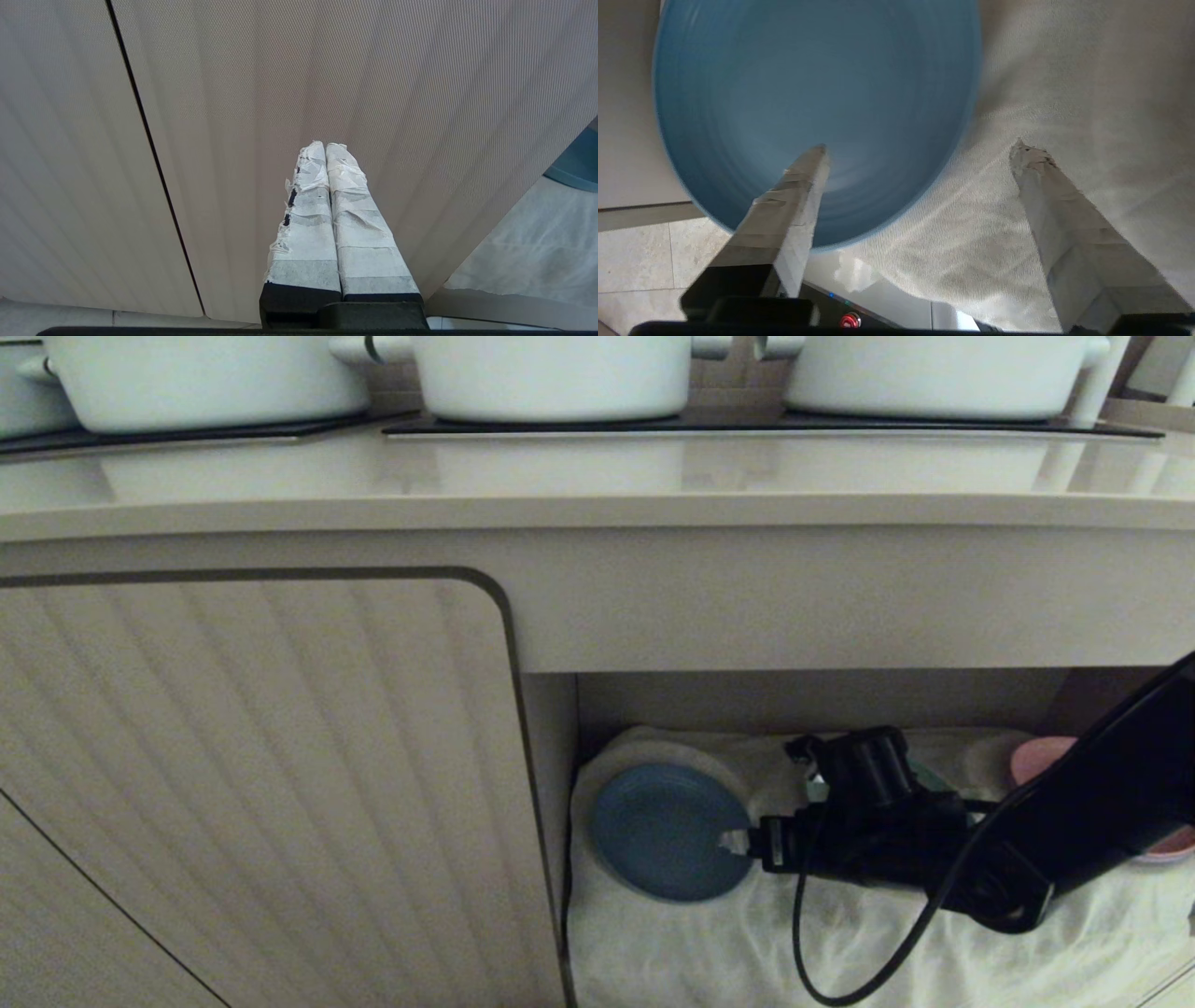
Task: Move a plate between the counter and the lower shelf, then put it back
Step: Pick up the plate in the cupboard
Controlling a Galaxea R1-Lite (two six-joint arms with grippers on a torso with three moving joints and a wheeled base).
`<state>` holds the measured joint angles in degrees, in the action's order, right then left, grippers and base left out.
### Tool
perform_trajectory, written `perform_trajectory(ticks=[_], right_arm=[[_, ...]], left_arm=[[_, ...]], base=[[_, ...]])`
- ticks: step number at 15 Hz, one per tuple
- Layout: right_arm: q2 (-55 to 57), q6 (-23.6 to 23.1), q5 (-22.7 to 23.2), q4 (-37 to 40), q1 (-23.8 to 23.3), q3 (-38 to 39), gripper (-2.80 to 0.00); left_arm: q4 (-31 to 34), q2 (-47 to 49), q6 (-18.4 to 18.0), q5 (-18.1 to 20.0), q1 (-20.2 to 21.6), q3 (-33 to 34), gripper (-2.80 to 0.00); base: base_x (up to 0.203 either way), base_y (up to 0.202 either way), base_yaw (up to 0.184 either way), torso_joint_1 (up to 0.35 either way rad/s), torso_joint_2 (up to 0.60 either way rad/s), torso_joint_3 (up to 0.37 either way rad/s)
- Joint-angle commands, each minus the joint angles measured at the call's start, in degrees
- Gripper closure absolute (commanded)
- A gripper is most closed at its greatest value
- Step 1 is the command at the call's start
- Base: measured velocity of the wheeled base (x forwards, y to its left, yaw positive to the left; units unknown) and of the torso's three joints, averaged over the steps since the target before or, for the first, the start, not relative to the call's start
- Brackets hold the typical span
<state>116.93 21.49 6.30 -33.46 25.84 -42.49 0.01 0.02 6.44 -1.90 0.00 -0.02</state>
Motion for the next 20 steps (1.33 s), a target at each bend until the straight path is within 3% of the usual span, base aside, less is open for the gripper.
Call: perform_trajectory(ticks=[1, 20], right_arm=[[1.04, 0.13, 0.04, -0.2, 0.28, -1.11, -2.8], [4.36, 0.74, -0.06, -0.64, 1.58, -4.52, -2.8]], left_arm=[[-0.01, -0.02, 0.06, -0.03, 0.0, 0.02, 0.0], [-0.01, -0.02, 0.06, -0.03, 0.0, 0.02, 0.0]], base=[[0.0, 0.0, 0.0, 0.0, 0.0, 0.0], [0.0, 0.0, 0.0, 0.0, 0.0, 0.0]])
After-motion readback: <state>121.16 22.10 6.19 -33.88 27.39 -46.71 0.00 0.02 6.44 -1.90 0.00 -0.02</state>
